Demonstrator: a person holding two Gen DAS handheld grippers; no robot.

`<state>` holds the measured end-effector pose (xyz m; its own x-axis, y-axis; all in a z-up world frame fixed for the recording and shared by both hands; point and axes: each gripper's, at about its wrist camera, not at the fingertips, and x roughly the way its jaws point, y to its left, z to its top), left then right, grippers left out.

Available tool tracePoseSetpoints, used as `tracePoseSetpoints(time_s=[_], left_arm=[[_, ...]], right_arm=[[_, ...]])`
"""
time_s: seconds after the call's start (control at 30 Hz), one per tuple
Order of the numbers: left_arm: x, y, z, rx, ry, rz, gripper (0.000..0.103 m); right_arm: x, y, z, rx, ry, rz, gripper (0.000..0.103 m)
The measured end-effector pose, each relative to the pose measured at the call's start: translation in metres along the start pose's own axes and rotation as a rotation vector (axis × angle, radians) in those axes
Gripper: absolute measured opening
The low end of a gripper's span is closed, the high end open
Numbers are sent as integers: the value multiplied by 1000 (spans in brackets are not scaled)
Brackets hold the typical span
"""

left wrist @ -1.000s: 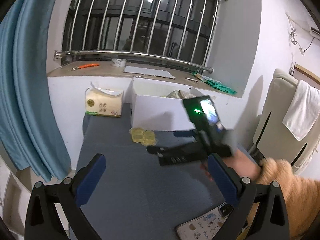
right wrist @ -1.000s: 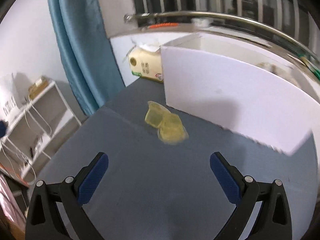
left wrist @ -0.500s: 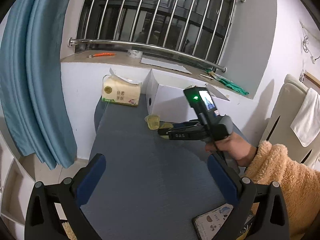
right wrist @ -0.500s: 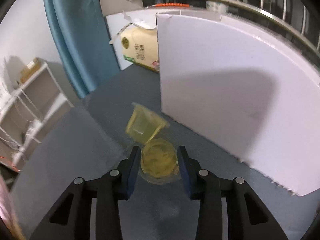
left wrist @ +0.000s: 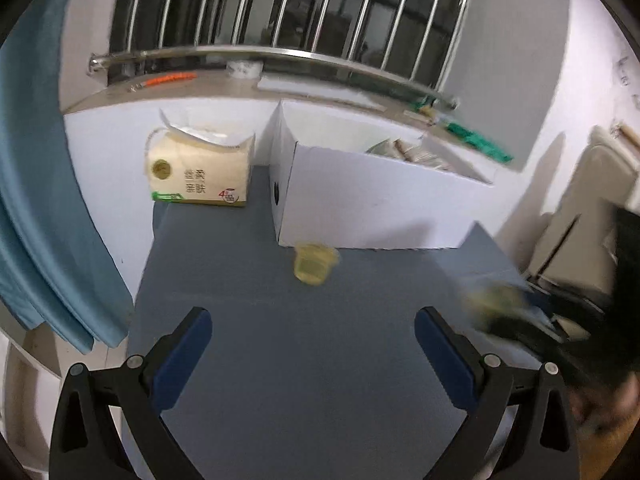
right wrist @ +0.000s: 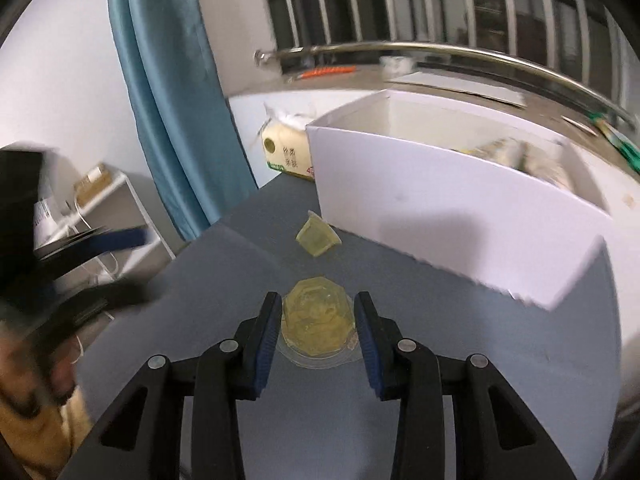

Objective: Organize snacks
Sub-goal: 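Drop the jelly cup into the box while the left gripper drops the other jelly cup in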

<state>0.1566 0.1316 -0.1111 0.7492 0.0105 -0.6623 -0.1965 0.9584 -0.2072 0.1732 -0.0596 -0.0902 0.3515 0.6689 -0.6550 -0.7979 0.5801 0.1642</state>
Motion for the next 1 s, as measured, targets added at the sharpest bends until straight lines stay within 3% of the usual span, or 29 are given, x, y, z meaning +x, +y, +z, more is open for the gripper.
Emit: tracePoseSetpoints(time_s=[0.13,0.33,0.37,0.43,0.47,0.5,0.73,1.0], left_arm=[[55,-10,25,41,75,30,103],[109,-28,36,117,173,44,101],[117,-30,36,125,189,45,95],[129,-29,35,110,227,31,70],[133,-28,34,114,238,41,56],[131,-30,34,139,219,55,35],[102,-37,26,167,183,-5,36],[12,-56,23,156,-3,-137,36]], right_arm=[[-45,-8,-28,69,-66,-8,41],[-92,-30,-59,169,-124,-33,41],[-97,-33,-62,173,-130,-38,41],[-102,-38,-65,194,-142,-44,41],[-103,-41,-66,206,-147,-43,41],[-104,-43,-68,215,-151,-42,41],[-106,-53,-77,246,-154,-39,41],[-108,-56,-66,263,-195,-19,41]])
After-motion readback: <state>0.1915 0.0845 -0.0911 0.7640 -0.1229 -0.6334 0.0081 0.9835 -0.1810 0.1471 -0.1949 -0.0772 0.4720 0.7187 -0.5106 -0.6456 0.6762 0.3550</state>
